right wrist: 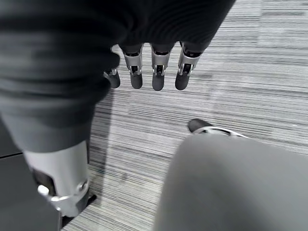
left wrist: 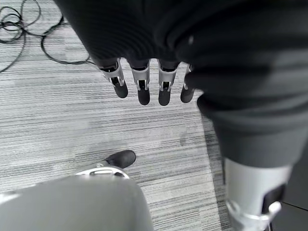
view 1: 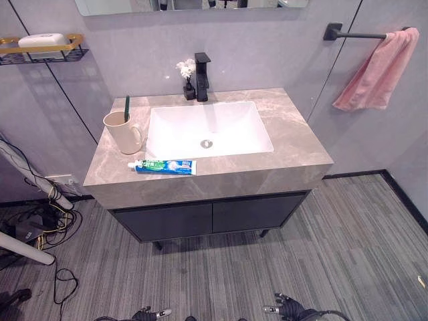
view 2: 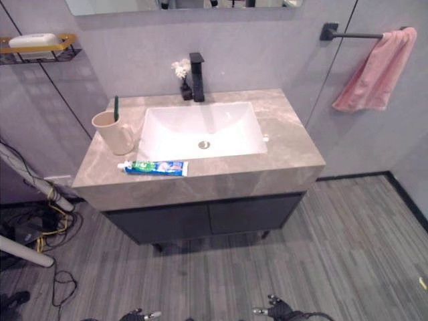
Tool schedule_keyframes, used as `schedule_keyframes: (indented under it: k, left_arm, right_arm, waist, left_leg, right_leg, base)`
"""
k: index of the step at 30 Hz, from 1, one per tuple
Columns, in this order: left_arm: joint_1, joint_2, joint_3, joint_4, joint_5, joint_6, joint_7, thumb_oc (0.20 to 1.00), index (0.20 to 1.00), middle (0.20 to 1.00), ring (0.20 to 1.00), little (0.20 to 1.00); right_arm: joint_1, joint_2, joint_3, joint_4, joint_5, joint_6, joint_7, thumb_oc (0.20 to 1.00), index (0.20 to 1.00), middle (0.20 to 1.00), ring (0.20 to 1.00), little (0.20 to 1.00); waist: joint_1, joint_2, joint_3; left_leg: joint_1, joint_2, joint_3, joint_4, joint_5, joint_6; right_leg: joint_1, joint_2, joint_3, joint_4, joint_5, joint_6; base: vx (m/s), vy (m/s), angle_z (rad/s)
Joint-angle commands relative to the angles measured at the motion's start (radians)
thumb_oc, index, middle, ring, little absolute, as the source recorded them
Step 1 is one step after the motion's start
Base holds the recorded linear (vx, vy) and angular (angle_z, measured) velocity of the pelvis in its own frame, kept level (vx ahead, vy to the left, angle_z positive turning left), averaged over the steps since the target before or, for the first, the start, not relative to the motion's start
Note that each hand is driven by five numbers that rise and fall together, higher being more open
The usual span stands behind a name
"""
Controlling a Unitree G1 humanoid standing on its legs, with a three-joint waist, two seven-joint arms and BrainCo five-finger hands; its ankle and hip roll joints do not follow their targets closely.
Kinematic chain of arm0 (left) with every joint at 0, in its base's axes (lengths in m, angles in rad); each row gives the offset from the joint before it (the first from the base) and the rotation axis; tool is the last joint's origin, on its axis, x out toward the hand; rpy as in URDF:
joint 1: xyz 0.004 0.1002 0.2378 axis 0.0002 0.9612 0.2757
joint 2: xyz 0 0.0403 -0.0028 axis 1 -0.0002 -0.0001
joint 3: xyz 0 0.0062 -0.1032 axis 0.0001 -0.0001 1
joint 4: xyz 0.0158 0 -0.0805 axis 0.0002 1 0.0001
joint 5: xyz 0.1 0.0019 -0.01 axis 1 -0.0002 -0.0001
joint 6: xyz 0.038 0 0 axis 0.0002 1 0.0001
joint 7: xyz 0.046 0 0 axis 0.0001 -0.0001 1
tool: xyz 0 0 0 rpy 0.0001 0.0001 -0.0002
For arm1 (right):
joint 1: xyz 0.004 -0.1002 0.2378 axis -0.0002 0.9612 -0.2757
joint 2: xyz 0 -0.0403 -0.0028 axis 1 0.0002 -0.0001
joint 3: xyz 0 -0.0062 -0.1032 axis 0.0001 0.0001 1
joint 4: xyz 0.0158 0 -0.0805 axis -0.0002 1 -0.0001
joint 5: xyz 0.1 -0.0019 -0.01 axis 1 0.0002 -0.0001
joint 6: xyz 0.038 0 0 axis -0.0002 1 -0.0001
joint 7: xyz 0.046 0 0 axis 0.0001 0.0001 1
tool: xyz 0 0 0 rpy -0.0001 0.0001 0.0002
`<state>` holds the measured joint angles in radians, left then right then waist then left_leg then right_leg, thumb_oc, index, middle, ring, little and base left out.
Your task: Put brush and paste in cup on sink, flatten towel.
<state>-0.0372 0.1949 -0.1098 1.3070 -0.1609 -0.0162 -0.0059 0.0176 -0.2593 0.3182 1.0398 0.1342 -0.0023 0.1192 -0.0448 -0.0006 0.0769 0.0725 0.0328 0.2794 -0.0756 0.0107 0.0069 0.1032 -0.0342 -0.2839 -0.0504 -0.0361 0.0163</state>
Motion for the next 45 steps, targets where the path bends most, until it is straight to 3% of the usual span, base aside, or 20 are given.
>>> schedule_keyframes:
  k: [1, 10, 32, 38, 42, 45]
  left_arm:
    - [-0.058, -0.017, -0.032, 0.027, -0.063, -0.024, 0.015, 1.000, 1.000, 1.000, 1.000, 1.000]
    - [-0.080, -0.024, -0.064, 0.016, -0.078, -0.034, 0.022, 1.000, 1.000, 1.000, 1.000, 1.000]
    - [-0.060, -0.028, -0.140, -0.122, -0.128, -0.013, -0.004, 1.000, 1.000, 1.000, 1.000, 1.000]
    - [-0.064, -0.005, -0.207, -0.260, -0.145, 0.003, -0.024, 1.000, 1.000, 1.000, 1.000, 1.000]
    - [-0.072, 0.012, -0.229, -0.365, -0.149, 0.012, -0.020, 1.000, 1.000, 1.000, 1.000, 1.000]
    - [-0.080, 0.019, -0.235, -0.409, -0.160, 0.014, -0.018, 1.000, 1.000, 1.000, 1.000, 1.000]
  right_arm:
    - [-0.044, -0.012, 0.036, 0.039, 0.006, -0.022, 0.007, 1.000, 1.000, 1.000, 1.000, 1.000]
    - [-0.118, -0.006, 0.019, 0.217, -0.002, -0.029, -0.019, 1.000, 1.000, 1.000, 1.000, 1.000]
    - [-0.127, -0.102, -0.022, 0.269, -0.062, -0.015, -0.031, 1.000, 1.000, 1.000, 1.000, 1.000]
    - [-0.149, -0.139, -0.036, 0.268, -0.065, -0.013, -0.039, 1.000, 1.000, 1.000, 1.000, 1.000]
    - [-0.150, -0.140, -0.019, 0.222, -0.061, -0.012, -0.035, 1.000, 1.000, 1.000, 1.000, 1.000]
    - [-0.155, -0.144, -0.022, 0.219, -0.055, -0.009, -0.040, 1.000, 1.000, 1.000, 1.000, 1.000]
  waist:
    - [-0.021, -0.015, 0.009]
    - [-0.017, -0.001, 0.026]
    - [-0.022, 0.041, 0.071]
    - [-0.025, 0.056, 0.104]
    - [-0.018, 0.036, 0.150]
    - [-0.012, 0.027, 0.177]
  left_leg:
    - [0.019, 0.047, 0.000, -0.012, -0.001, -0.067]
    - [0.026, 0.045, -0.005, -0.012, -0.005, -0.062]
    - [0.019, 0.062, -0.019, -0.012, 0.024, -0.073]
    - [-0.007, 0.079, -0.036, -0.012, 0.054, -0.083]
    - [-0.110, 0.081, -0.047, 0.192, 0.017, -0.099]
    - [-0.185, 0.094, -0.060, 0.308, 0.045, -0.121]
  right_leg:
    - [-0.027, -0.127, -0.019, -0.019, 0.096, 0.129]
    - [-0.035, -0.131, -0.022, 0.009, 0.086, 0.127]
    - [-0.052, -0.106, -0.025, 0.027, 0.058, 0.108]
    - [-0.084, -0.088, -0.025, 0.050, 0.039, 0.092]
    - [-0.101, -0.095, -0.021, 0.074, 0.013, 0.067]
    - [-0.099, -0.099, -0.034, 0.074, 0.006, 0.056]
  base:
    - [0.00, 0.000, 0.00]
    - [0.00, 0.000, 0.00]
    - [0.00, -0.015, 0.00]
    - [-0.02, -0.067, 0.03]
    - [-0.05, -0.110, 0.10]
    - [-0.04, -0.106, 0.08]
